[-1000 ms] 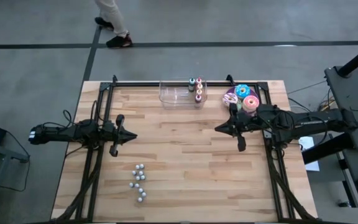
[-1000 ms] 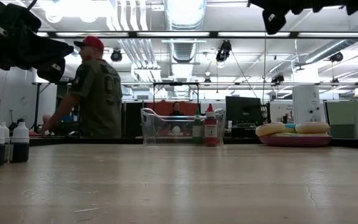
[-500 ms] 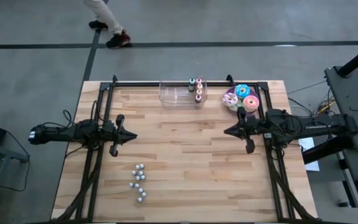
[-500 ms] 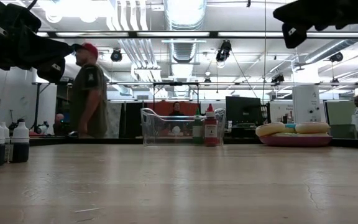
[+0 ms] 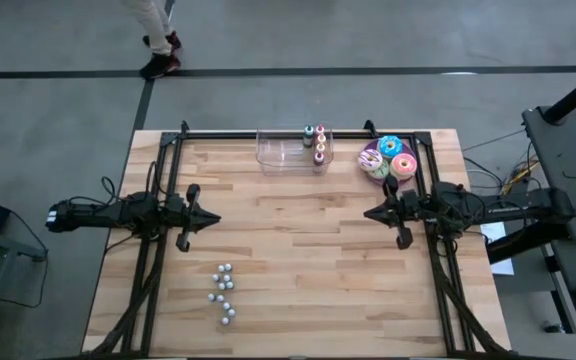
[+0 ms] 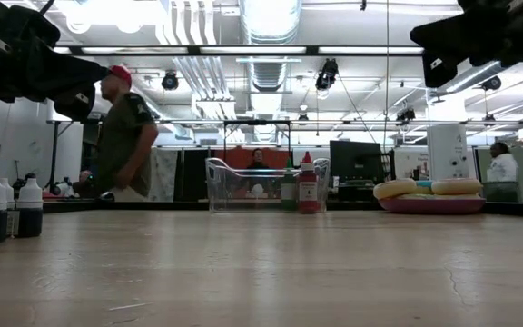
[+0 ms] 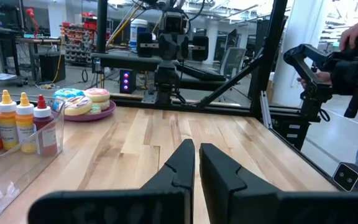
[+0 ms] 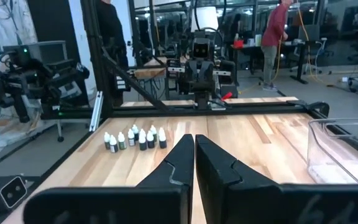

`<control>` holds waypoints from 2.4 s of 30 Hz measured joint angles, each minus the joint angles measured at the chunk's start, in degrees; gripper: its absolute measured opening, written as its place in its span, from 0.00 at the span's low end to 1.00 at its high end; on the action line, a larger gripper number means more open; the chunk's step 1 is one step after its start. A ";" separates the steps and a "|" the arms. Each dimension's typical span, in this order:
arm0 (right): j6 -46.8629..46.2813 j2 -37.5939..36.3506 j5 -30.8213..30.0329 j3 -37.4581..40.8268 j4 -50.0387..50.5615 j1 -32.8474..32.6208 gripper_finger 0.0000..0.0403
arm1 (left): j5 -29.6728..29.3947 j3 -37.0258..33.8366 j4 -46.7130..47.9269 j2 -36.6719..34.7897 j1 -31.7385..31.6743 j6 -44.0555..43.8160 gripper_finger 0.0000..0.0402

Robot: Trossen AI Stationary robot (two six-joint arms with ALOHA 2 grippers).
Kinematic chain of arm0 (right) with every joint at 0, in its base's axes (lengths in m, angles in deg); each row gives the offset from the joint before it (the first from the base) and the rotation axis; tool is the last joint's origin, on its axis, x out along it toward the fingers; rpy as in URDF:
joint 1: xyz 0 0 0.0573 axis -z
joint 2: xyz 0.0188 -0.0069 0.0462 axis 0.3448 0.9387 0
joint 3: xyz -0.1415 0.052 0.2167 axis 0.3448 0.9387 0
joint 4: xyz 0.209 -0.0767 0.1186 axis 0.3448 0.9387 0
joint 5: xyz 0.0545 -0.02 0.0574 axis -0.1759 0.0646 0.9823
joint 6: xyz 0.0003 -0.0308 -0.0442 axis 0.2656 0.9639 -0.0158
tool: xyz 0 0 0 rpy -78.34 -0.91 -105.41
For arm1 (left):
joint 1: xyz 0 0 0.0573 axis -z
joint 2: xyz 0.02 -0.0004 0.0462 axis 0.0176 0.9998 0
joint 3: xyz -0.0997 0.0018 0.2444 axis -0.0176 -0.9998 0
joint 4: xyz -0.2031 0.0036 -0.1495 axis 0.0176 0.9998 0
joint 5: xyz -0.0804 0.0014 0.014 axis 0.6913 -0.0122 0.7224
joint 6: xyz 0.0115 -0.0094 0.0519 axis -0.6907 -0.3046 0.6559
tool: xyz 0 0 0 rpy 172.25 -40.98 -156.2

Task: Pick & Place food coloring
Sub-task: Put the small purple food coloring bottle into the transparent bin

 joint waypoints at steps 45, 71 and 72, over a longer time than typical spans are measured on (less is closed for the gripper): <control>-0.01 -19.18 0.00 5.37 8.74 -0.04 0.02 | 0.01 0.00 0.00 0.01 0.00 0.00 0.00; -0.05 -24.01 0.01 8.41 9.37 -0.02 0.02 | 0.01 -0.02 0.00 0.01 0.02 -0.02 0.00; 0.00 -24.34 0.01 8.45 9.50 -0.02 0.02 | -0.01 -0.02 0.00 -0.01 0.00 0.00 0.00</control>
